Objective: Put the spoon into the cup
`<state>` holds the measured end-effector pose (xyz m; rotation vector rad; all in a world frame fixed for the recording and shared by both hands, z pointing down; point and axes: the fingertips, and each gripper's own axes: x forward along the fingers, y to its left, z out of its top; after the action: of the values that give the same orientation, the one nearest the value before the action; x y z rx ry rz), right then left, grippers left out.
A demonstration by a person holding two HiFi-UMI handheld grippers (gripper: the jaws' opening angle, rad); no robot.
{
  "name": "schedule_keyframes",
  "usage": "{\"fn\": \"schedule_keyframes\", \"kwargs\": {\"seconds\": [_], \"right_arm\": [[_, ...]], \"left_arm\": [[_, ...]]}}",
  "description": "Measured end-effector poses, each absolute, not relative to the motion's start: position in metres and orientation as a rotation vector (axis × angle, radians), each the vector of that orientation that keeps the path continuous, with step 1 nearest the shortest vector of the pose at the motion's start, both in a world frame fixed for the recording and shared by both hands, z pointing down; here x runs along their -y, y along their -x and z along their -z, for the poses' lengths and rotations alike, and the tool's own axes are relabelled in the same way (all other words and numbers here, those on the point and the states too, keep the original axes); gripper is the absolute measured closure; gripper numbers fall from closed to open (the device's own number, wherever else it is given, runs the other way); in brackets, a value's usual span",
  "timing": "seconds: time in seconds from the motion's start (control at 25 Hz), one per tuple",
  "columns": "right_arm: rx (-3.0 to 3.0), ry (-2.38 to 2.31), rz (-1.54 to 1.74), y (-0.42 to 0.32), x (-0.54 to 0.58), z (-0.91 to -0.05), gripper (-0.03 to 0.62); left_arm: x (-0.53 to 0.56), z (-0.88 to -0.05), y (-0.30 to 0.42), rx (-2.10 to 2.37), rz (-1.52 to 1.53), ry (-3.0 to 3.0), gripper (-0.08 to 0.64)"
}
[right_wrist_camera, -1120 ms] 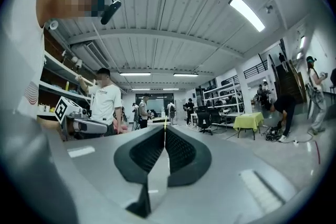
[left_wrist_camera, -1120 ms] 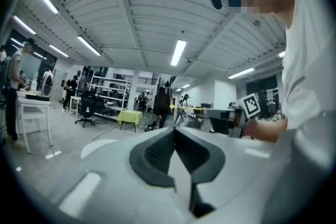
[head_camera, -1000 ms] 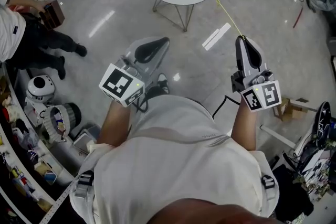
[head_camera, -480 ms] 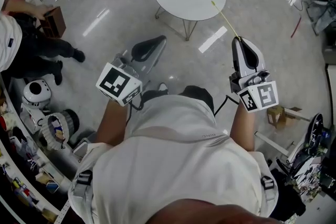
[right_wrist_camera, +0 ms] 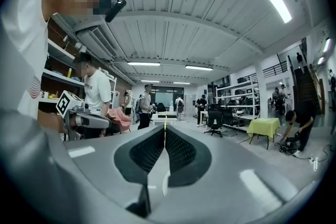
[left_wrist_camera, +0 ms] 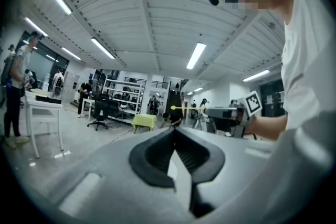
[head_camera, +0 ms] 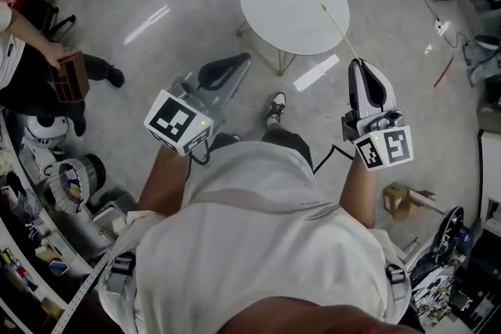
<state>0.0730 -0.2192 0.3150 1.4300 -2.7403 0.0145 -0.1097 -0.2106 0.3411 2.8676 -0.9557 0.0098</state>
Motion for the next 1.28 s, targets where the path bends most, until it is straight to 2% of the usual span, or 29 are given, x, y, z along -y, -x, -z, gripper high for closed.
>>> {"fn": "schedule_keyframes", "kwargs": {"seconds": [0.36,0.76,1.04,1.28], "right_arm": [[2.792,-1.364,-0.009,-0.132,0.341,-0.313,0.581],[2.667,-1.278,-0.190,-0.218,0.480,-0.365,0.581],[2.328,-1.015,0.110,-0.181,0.541,-0.432,0.580],[2.135,-0.934,0.075,-0.134,0.606,-0.504,0.580]], "left_arm": [[0.308,-0.325,0.063,1.118,-0.035,-2.845,0.558],[0.419,-0.335,-0.021,1.205,-0.066,-2.751,0.558],[0.468,-0.364,-0.004,1.229,-0.064,-2.654,0.558],[0.508,-0.390,0.038,1.174,-0.088,-2.627,0.558]]}}
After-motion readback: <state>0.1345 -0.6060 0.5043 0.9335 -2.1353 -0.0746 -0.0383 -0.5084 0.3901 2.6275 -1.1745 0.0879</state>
